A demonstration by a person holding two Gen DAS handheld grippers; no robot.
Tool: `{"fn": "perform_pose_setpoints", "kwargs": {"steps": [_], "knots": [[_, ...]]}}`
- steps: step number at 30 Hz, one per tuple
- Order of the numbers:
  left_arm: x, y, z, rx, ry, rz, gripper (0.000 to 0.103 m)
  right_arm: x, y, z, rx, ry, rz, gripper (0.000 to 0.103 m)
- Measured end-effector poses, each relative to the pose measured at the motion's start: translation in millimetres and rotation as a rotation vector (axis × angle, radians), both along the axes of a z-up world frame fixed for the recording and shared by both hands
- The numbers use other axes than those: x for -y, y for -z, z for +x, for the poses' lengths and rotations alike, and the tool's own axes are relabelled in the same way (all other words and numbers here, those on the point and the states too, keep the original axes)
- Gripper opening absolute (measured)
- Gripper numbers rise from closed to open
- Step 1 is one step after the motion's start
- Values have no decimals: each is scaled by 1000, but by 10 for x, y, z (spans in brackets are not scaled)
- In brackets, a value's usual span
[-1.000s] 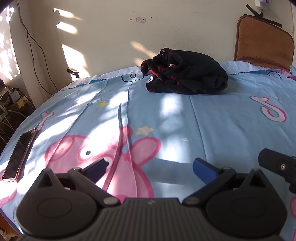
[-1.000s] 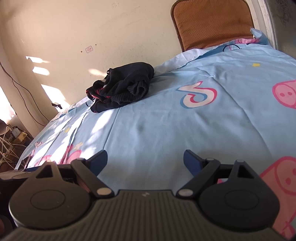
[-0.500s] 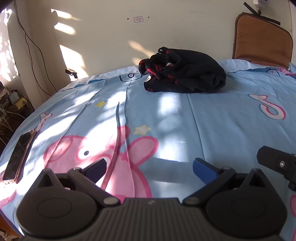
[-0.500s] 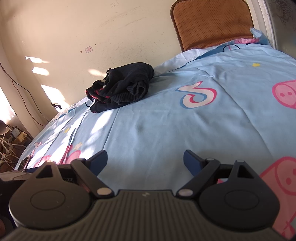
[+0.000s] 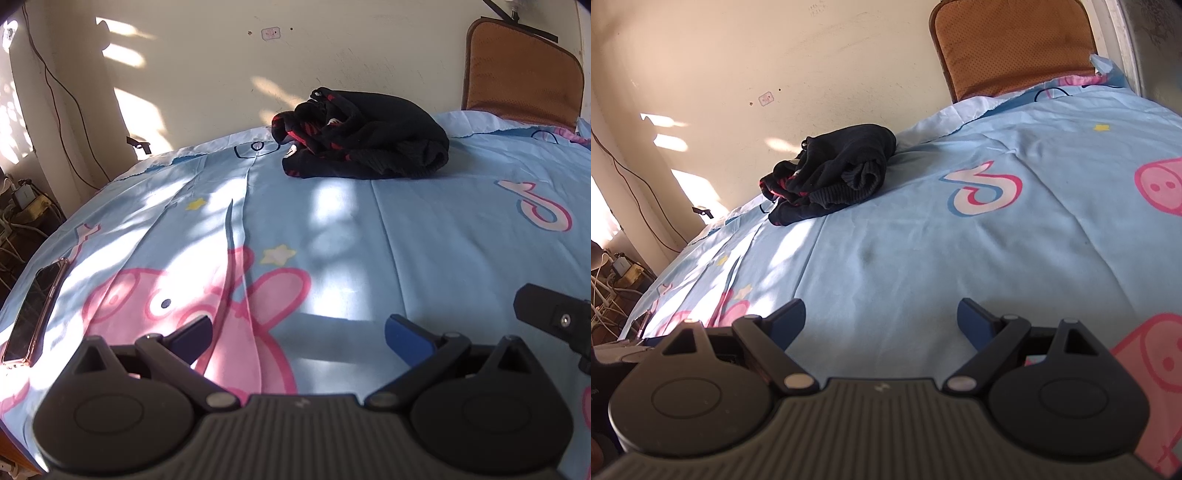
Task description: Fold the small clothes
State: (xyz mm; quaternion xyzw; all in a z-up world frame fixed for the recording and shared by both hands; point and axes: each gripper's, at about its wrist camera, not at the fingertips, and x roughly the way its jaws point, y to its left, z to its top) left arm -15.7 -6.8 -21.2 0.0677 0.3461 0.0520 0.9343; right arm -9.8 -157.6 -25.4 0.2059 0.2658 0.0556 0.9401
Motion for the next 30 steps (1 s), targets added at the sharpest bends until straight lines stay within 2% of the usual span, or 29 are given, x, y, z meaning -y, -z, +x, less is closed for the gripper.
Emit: {"fn": "perform_pose_setpoints", "kwargs": {"steps": [12, 30], "knots": [[76, -46, 135, -6, 28, 11, 103, 151, -120, 122, 30, 52, -3, 91], [183, -247, 718, 2, 61, 26, 103, 268, -334, 612, 61, 85, -33, 91]]}}
